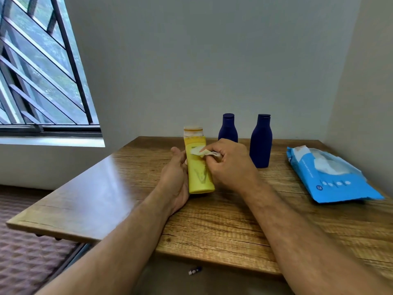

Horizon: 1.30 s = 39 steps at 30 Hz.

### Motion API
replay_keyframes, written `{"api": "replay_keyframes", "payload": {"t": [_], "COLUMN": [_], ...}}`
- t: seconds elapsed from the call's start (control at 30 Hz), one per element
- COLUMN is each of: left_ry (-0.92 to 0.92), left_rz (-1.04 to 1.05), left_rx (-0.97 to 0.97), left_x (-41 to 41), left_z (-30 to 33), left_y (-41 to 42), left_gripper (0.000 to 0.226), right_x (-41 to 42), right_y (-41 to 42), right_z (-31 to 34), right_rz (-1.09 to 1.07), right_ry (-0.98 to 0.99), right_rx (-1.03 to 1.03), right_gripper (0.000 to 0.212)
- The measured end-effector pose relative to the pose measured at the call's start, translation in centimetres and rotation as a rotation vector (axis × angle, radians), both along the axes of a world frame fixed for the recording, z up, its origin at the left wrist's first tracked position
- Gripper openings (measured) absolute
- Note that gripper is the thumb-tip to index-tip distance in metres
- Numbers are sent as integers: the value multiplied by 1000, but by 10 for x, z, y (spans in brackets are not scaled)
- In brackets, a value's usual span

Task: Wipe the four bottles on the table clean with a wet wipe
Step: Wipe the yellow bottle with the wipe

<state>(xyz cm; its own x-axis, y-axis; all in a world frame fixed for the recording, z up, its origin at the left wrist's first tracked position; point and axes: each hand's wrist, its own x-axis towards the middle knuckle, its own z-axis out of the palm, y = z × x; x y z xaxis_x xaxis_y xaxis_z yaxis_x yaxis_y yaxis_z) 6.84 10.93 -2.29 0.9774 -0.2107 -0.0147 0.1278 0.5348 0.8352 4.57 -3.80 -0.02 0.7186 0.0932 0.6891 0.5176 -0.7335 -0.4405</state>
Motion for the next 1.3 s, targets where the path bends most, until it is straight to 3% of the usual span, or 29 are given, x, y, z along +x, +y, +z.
{"api": "replay_keyframes", "payload": {"t": [0.13,0.3,0.57,0.67,0.83,1.0,1.13,1.3], "left_ry": [18,34,-58,-80,-51,-55,-115,-100], "left_rz": [43,110,-49,-67,-49,-122,-160,-170], "left_rx": [31,15,33,18,35,31,60,56], "left_x": [2,9,9,10,11,7,7,5], "left_z": [0,5,5,4,6,6,6,7], "left_y": [-2,-2,-7,-5,-3,-1,-2,-1], "left_gripper": [58,63,58,57,57,55,46,46], "right_x": [-2,-7,1,1,-7,-6,-1,-3], "right_y": [1,2,3,2,4,6,3,1], "right_z": [0,-2,0,0,0,0,1,0], "right_rz": [58,222,19,42,229,129,-22,65], "right_ry": [41,291,-63,-38,207,39,-98,-20], "right_rx": [3,-74,23,24,-99,-91,65,17], "right_gripper": [20,21,11,14,12,13,19,20]}}
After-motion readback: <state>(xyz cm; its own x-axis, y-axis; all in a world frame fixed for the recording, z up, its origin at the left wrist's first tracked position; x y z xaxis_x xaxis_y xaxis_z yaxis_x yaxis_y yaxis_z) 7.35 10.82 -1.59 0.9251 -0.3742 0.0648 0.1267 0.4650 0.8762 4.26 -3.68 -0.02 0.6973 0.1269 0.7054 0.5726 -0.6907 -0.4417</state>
